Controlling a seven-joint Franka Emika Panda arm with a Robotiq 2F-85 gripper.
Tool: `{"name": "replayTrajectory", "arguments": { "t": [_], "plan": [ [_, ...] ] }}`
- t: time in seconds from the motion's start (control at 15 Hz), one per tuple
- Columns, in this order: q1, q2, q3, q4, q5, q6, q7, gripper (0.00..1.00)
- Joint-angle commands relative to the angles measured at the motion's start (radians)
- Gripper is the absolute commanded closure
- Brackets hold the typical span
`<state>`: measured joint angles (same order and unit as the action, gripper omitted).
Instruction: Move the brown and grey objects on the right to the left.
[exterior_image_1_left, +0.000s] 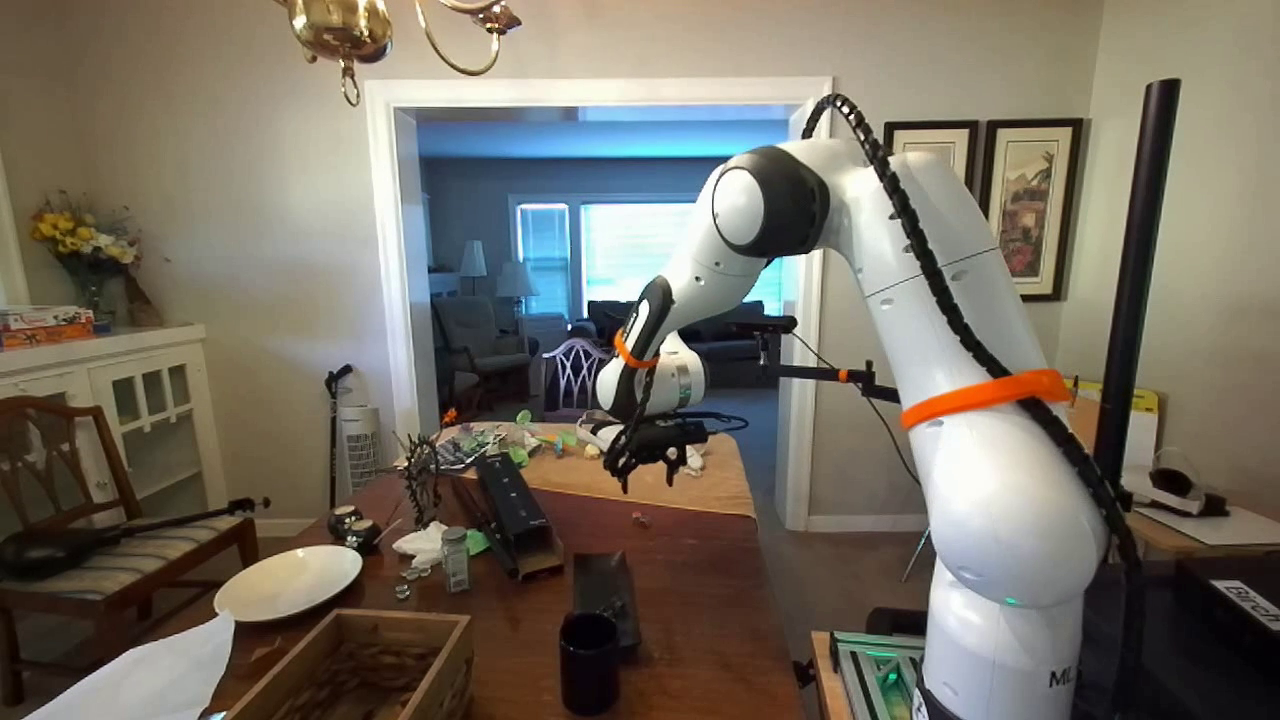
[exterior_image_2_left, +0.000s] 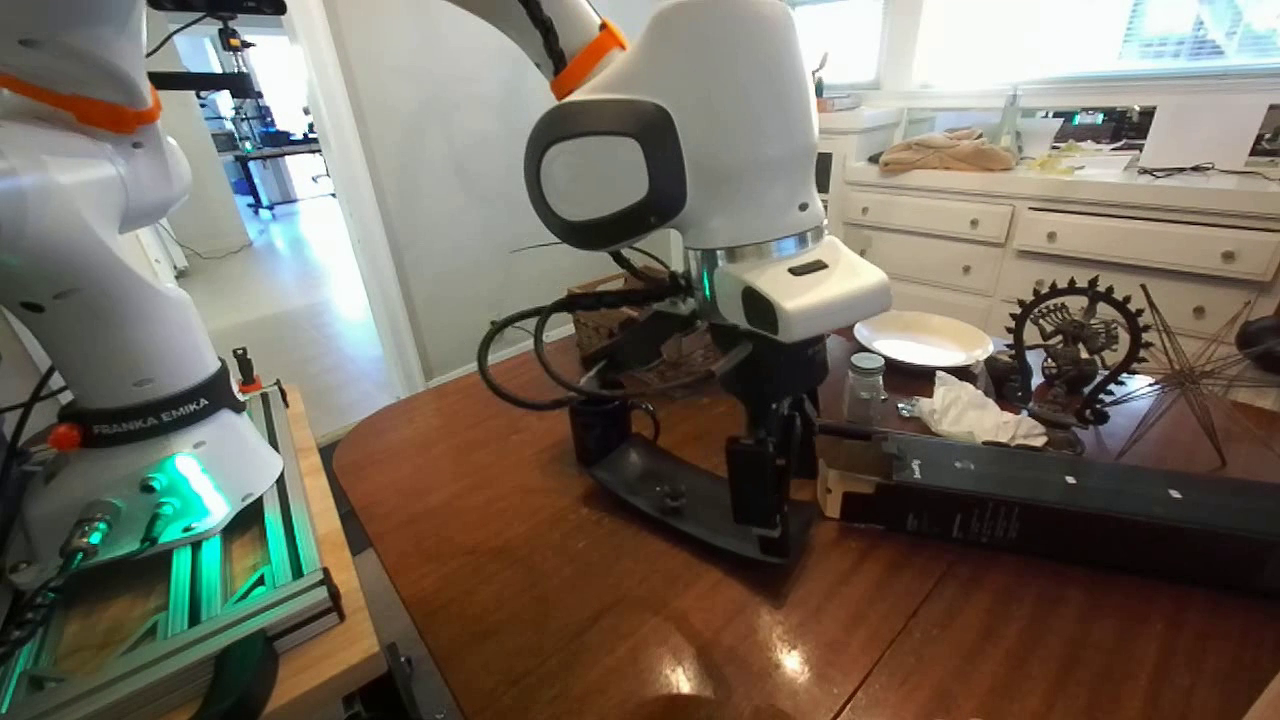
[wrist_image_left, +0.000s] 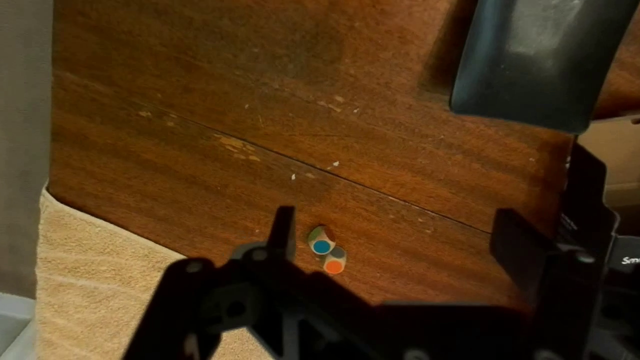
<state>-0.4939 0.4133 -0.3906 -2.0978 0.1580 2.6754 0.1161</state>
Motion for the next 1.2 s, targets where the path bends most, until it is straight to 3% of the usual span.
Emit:
{"name": "replayTrajectory", "arguments": {
  "t": [0.0, 0.27, 0.4, 0.67, 1.13],
  "plan": [
    [-0.106, 0.071, 0.084, 0.067, 0.092, 0.029, -0.162, 0.0],
    [-0.225, 0.123, 0.172, 0.134, 0.161, 0.027, -0.302, 0.0],
    [-0.202, 0.092, 0.148, 0.105, 0.113, 0.014, -0.251, 0.0],
    [-0.229, 0.114, 0.162, 0.133, 0.112, 0.019, -0.265, 0.0],
    [-0.3, 0.192, 0.236, 0.218, 0.148, 0.009, -0.335, 0.0]
  ]
}}
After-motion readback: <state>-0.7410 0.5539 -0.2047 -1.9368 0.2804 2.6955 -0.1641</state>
